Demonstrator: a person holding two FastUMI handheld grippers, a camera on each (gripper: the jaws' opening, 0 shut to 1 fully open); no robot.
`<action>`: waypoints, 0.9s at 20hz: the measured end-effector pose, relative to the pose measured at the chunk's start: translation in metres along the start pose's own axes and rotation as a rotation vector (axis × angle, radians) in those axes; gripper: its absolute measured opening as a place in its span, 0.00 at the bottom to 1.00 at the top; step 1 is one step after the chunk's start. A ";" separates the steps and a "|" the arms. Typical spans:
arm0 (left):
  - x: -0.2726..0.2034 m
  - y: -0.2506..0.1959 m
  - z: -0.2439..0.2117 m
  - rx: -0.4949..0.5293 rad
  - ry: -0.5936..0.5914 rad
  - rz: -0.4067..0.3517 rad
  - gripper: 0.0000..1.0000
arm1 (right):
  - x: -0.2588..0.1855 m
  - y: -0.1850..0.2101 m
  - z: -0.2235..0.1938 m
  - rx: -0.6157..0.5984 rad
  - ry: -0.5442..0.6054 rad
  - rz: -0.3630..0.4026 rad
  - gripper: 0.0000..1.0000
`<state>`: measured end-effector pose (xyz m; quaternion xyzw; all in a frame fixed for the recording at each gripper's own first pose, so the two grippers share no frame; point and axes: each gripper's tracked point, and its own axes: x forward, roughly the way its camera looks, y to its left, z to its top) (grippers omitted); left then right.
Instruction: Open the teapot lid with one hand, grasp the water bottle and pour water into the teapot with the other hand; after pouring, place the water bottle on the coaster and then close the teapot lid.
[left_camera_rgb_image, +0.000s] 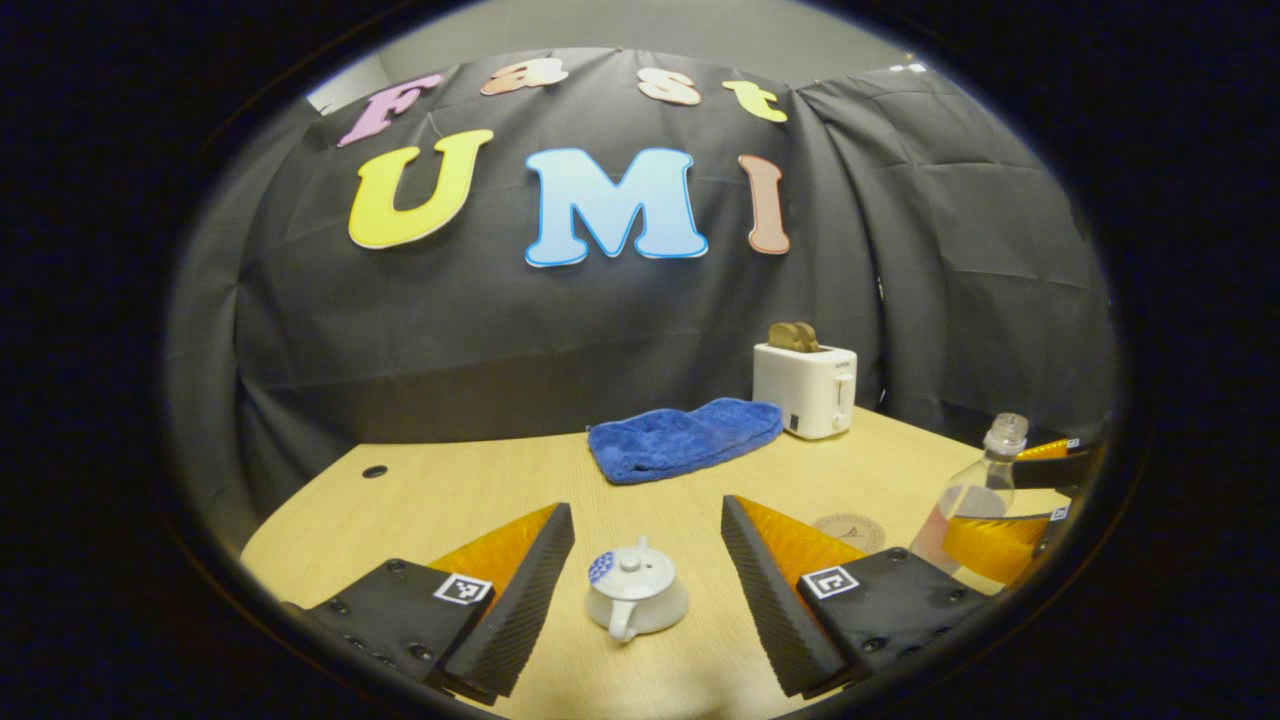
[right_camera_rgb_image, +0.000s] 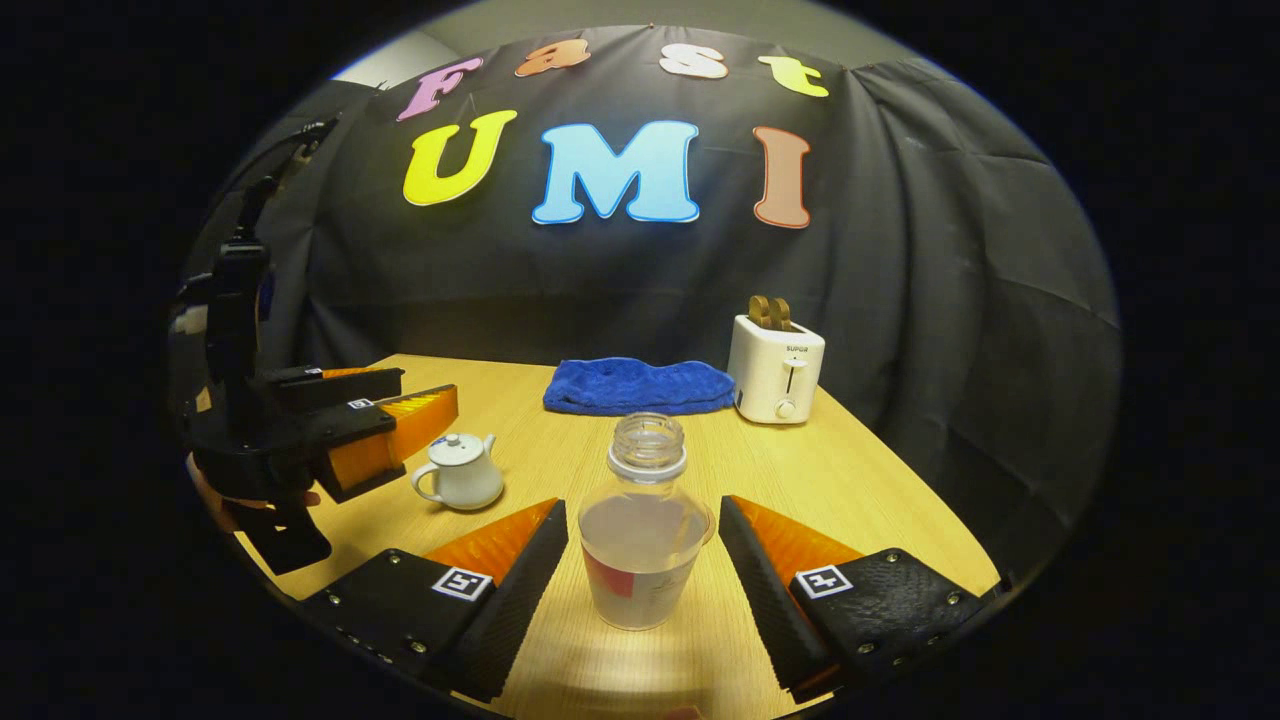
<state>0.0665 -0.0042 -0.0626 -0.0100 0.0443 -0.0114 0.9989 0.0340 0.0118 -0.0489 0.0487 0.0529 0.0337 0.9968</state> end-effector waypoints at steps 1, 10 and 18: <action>0.009 0.000 -0.005 -0.003 0.007 -0.005 1.00 | 0.001 -0.001 -0.006 0.004 0.008 0.000 0.95; 0.052 -0.004 -0.039 -0.010 0.033 -0.041 0.92 | 0.025 0.006 -0.044 0.089 0.069 0.024 0.95; 0.055 -0.008 -0.049 -0.023 0.021 -0.056 0.75 | 0.039 0.009 -0.062 0.099 0.101 0.021 0.95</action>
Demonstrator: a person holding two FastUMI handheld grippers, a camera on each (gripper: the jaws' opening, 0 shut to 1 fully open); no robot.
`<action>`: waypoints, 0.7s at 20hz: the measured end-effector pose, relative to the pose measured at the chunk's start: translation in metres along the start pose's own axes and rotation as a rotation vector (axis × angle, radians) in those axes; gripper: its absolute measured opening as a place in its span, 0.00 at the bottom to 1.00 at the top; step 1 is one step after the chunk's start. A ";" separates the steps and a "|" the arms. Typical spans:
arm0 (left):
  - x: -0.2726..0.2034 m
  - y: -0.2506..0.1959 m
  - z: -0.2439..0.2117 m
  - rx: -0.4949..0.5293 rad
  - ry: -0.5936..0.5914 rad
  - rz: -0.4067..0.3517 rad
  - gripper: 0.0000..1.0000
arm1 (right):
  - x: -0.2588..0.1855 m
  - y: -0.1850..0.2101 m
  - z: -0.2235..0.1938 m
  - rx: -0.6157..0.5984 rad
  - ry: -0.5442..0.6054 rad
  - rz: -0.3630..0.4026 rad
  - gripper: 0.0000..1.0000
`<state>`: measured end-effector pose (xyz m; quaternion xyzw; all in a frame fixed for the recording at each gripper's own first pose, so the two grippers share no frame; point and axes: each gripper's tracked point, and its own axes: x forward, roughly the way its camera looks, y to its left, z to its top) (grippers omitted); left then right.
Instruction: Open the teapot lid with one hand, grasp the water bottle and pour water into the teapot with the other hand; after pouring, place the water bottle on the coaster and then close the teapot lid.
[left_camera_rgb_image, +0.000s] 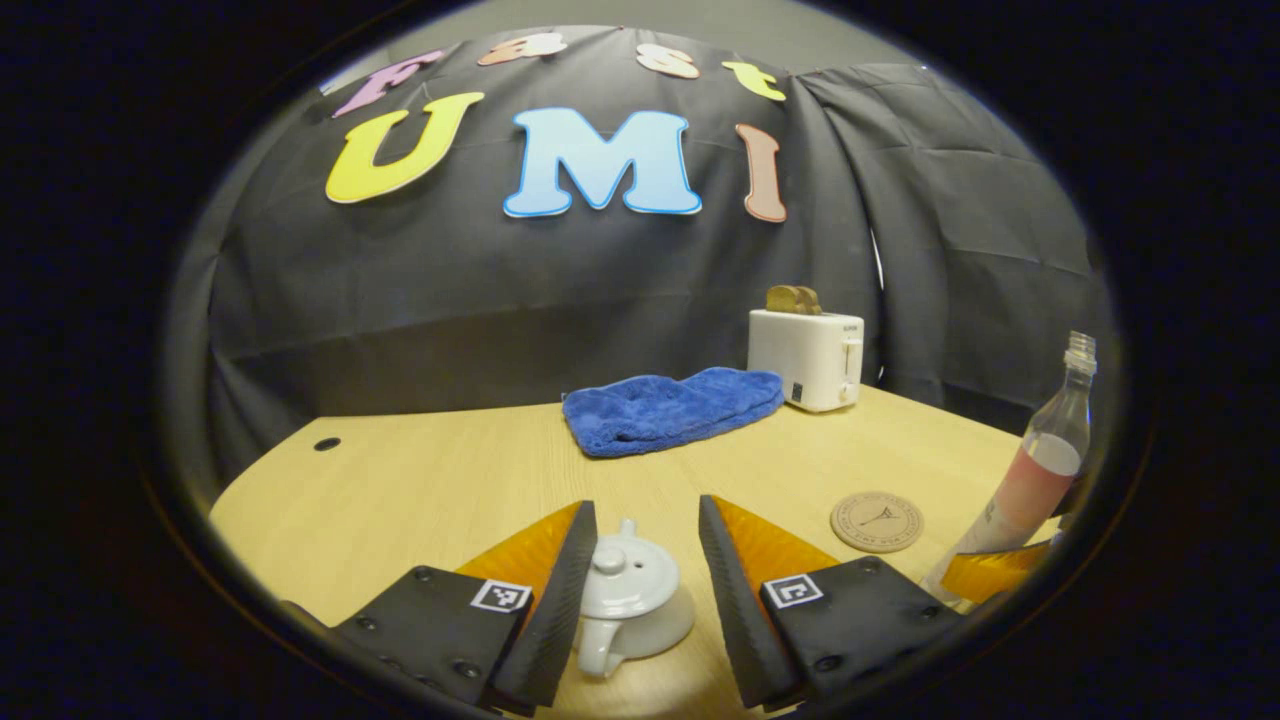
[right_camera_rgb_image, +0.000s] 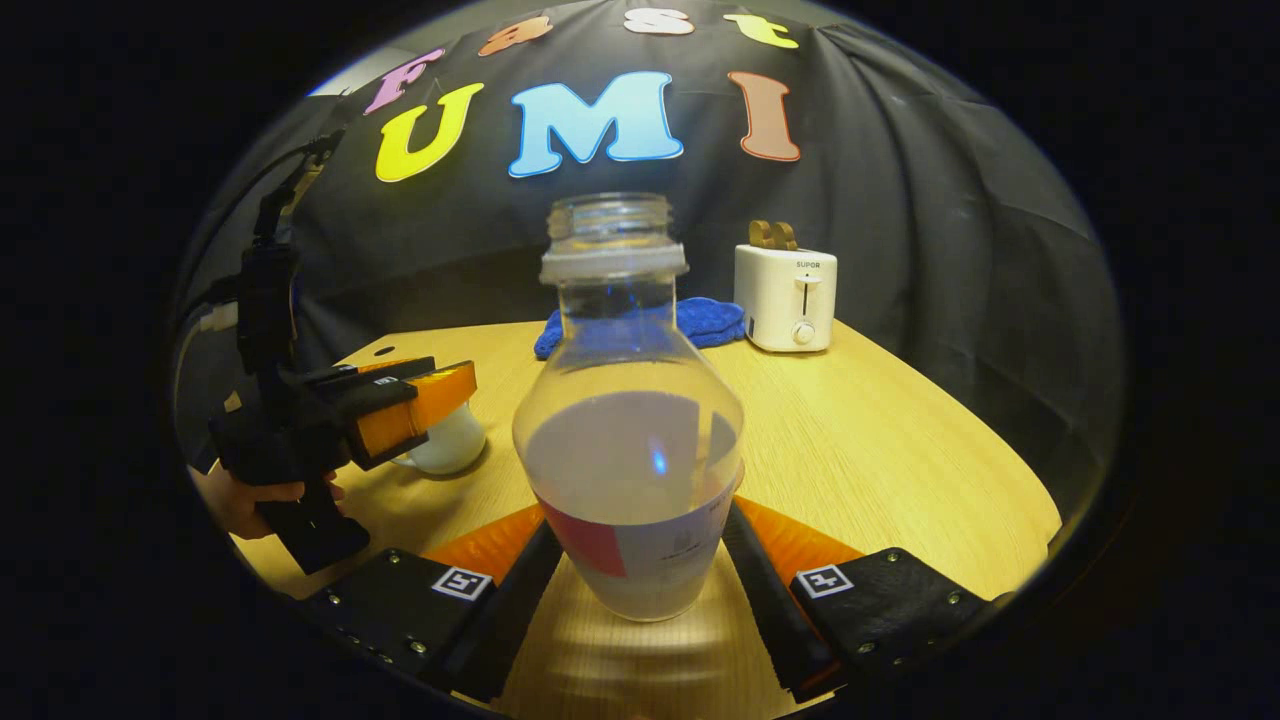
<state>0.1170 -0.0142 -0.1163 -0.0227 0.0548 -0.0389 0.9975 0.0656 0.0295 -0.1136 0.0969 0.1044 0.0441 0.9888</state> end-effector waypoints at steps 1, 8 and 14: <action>-0.001 0.000 -0.001 -0.002 -0.004 0.004 0.72 | 0.002 0.001 -0.001 0.005 0.001 0.003 0.95; 0.001 0.014 -0.004 0.015 -0.036 0.036 0.29 | 0.010 0.003 -0.007 0.004 -0.004 0.014 0.90; 0.000 0.019 -0.002 0.049 -0.056 0.057 0.19 | 0.012 0.000 -0.001 0.015 -0.021 -0.013 0.77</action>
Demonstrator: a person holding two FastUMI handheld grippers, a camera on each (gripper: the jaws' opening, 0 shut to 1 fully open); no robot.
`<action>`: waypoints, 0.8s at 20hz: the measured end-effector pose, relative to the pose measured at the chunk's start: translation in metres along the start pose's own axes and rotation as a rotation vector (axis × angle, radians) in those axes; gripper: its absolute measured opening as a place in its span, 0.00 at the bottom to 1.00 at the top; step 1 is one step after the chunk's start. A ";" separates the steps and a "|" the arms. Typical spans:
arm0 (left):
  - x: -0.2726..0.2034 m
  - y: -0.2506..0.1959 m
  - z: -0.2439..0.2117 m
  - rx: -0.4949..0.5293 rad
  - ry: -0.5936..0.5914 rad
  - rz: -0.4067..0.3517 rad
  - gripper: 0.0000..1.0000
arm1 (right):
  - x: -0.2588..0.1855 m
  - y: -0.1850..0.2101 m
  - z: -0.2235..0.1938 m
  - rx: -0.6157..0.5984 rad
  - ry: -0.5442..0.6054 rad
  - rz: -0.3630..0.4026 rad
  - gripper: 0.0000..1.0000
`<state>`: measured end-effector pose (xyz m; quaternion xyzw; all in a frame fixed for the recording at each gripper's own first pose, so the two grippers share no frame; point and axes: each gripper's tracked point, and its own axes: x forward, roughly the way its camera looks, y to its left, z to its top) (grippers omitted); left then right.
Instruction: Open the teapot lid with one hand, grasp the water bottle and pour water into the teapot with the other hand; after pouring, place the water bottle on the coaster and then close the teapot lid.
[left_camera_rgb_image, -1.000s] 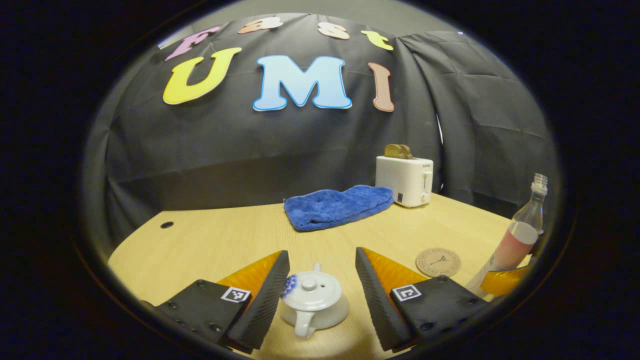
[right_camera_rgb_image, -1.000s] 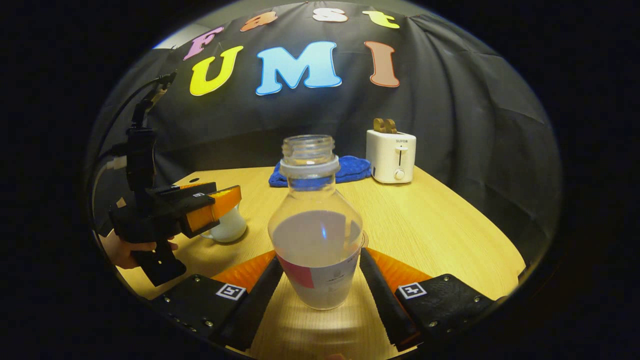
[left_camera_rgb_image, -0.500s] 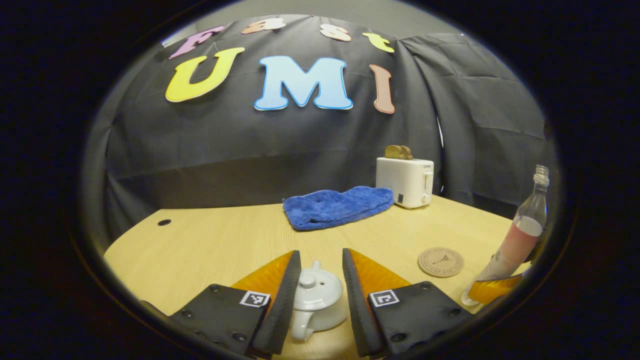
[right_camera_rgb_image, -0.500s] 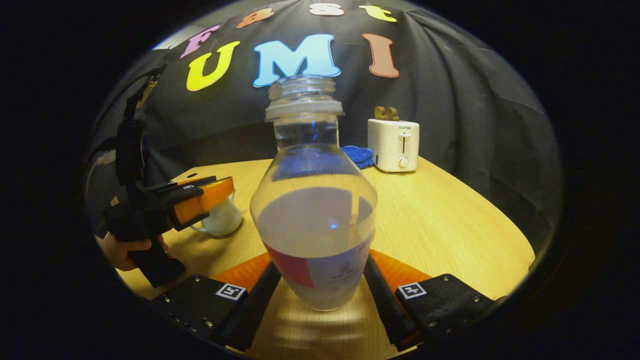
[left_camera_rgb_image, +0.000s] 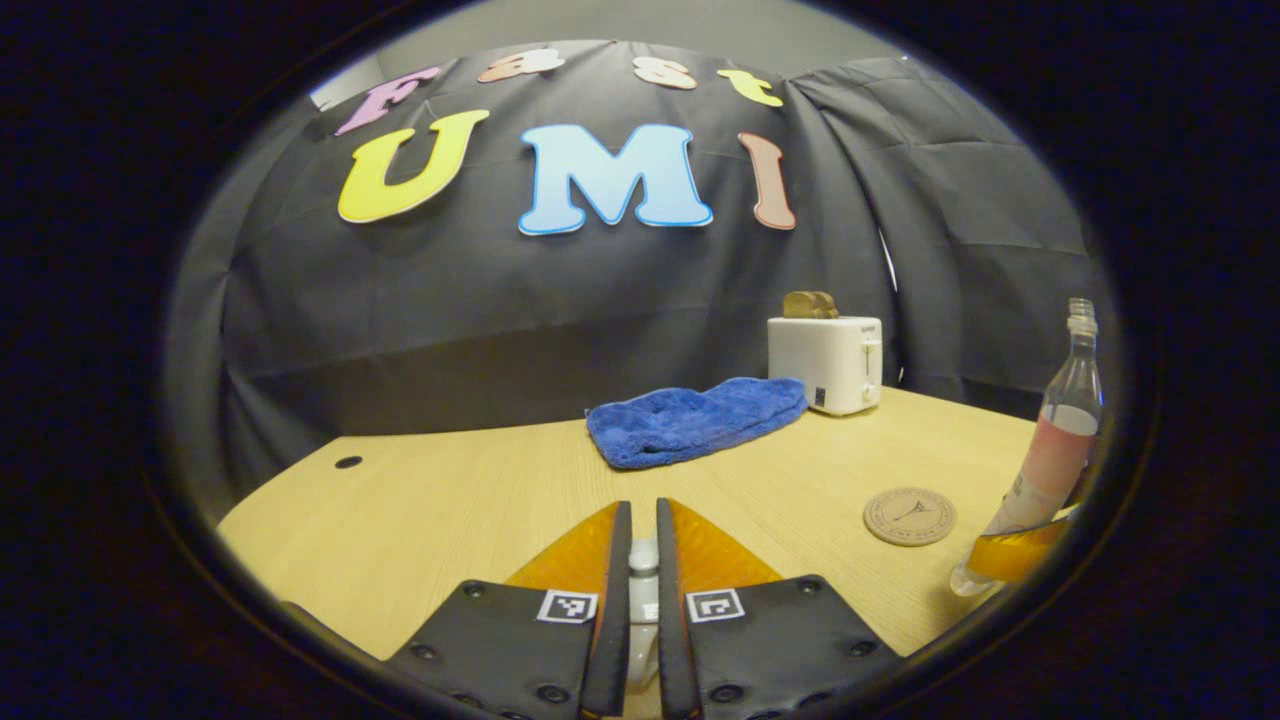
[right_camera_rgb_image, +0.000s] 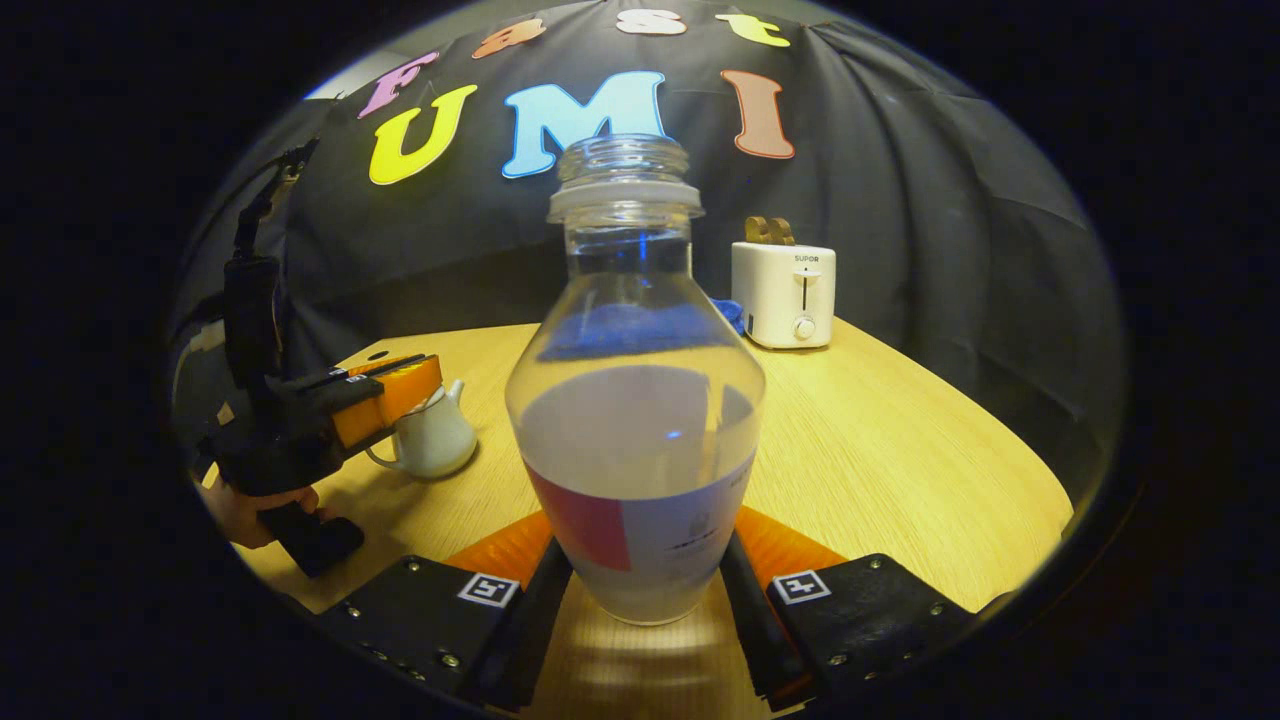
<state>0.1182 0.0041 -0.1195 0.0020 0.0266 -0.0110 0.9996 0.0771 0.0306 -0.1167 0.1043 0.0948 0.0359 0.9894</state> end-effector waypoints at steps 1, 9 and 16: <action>0.001 0.001 0.000 0.004 0.004 0.002 0.14 | 0.000 0.000 -0.001 -0.001 -0.001 -0.005 0.77; 0.007 -0.002 0.007 0.002 0.004 -0.021 0.13 | 0.008 -0.003 0.005 -0.166 0.072 -0.098 0.73; 0.008 0.002 0.018 -0.008 -0.002 -0.029 0.13 | 0.010 -0.019 0.020 -0.378 0.125 -0.149 0.74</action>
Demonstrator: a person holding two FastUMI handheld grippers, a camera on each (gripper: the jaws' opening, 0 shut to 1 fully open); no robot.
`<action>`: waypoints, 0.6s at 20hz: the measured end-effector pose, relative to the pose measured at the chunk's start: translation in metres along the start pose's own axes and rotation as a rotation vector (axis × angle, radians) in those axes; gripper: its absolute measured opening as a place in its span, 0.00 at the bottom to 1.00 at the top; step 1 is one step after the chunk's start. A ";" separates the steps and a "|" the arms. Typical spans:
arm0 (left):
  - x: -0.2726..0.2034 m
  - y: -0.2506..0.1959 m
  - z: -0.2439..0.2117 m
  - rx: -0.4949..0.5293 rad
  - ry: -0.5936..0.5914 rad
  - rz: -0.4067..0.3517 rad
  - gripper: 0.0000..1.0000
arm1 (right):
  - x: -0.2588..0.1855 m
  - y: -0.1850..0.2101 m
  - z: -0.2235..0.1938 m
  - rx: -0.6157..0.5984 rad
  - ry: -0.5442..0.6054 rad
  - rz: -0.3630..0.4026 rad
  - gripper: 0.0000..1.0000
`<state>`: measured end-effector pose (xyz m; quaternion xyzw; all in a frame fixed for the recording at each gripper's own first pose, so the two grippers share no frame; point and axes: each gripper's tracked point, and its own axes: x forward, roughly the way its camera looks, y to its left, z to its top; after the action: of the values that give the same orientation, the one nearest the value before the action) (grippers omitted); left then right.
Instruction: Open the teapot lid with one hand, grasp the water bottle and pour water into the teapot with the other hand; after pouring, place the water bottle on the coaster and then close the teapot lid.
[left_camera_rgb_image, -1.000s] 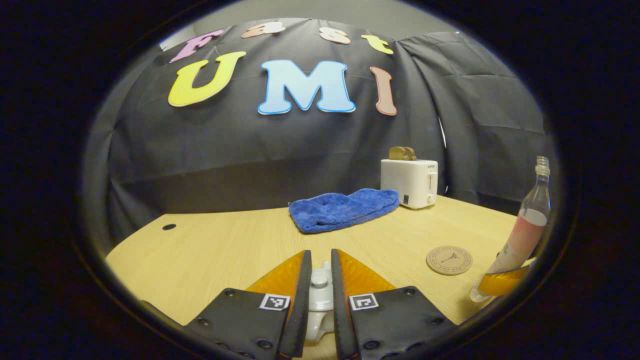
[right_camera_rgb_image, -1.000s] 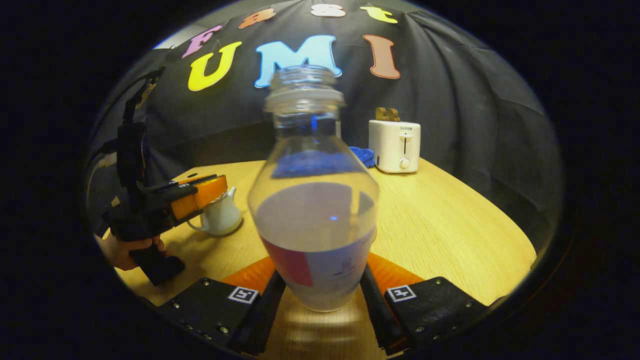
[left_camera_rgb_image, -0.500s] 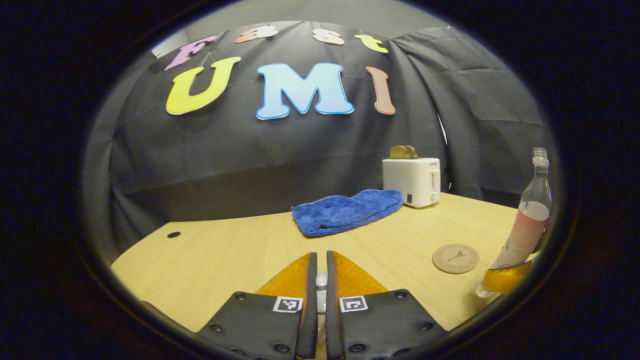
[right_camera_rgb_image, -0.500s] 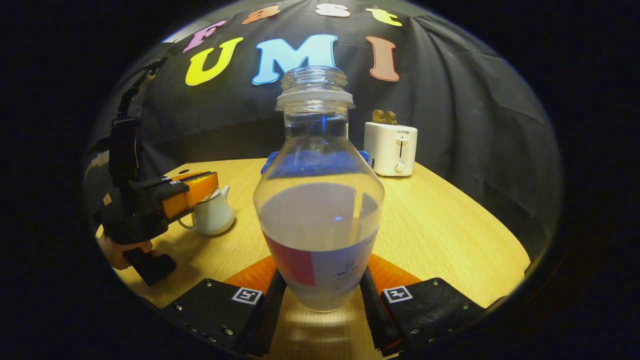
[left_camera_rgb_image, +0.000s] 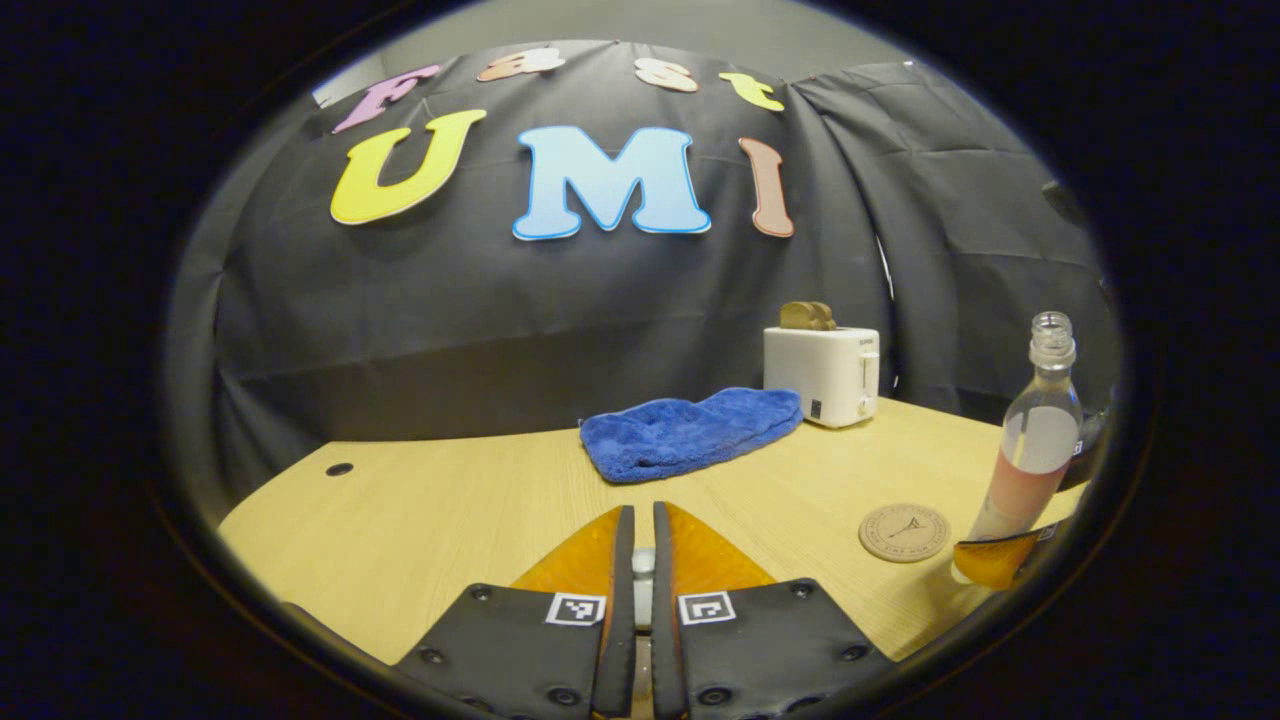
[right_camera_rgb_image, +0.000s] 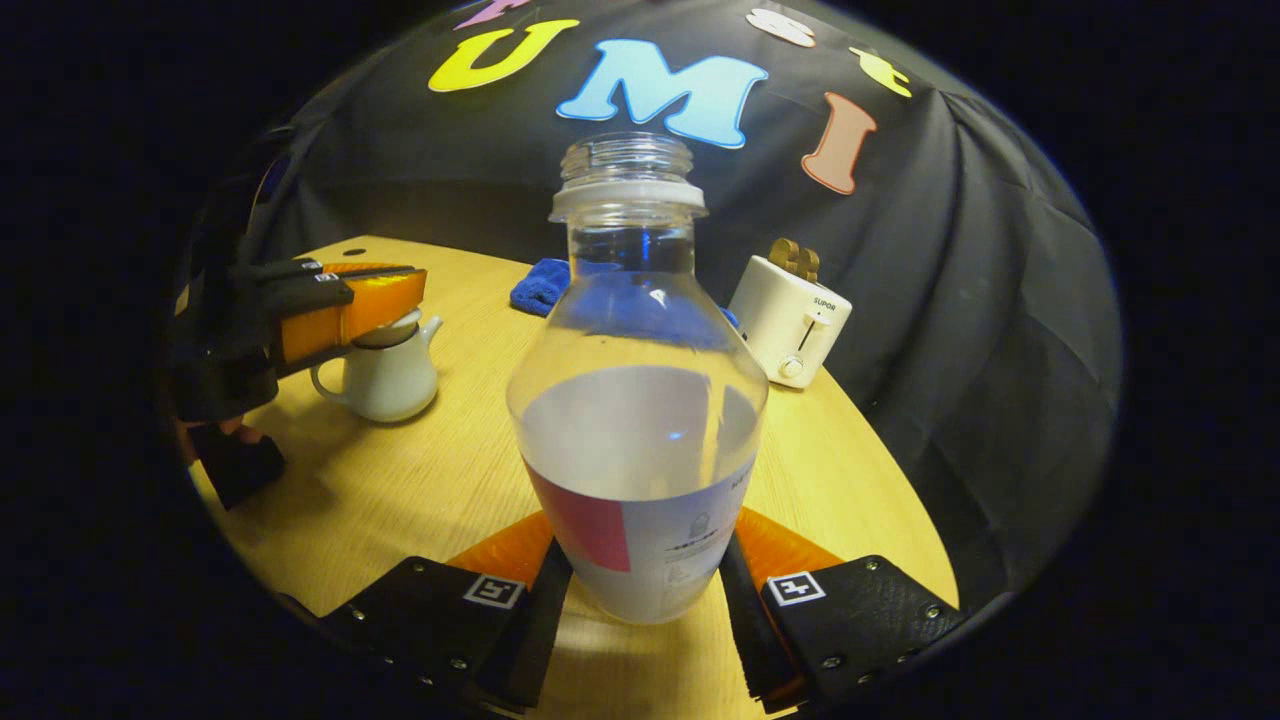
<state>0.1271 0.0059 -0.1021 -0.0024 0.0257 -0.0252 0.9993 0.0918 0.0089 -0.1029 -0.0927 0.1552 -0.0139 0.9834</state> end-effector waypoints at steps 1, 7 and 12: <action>-0.002 0.001 0.003 0.003 -0.004 -0.001 0.13 | 0.002 -0.003 0.001 -0.023 0.006 -0.006 0.74; -0.014 0.020 0.019 -0.023 -0.014 0.009 0.14 | 0.008 -0.014 0.019 -0.214 0.022 -0.060 0.73; -0.032 0.059 0.022 -0.033 -0.010 0.052 0.14 | 0.019 0.000 0.038 -0.428 0.024 -0.079 0.73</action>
<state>0.0989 0.0661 -0.0790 -0.0182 0.0211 0.0013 0.9996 0.1212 0.0150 -0.0733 -0.3052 0.1626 -0.0206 0.9381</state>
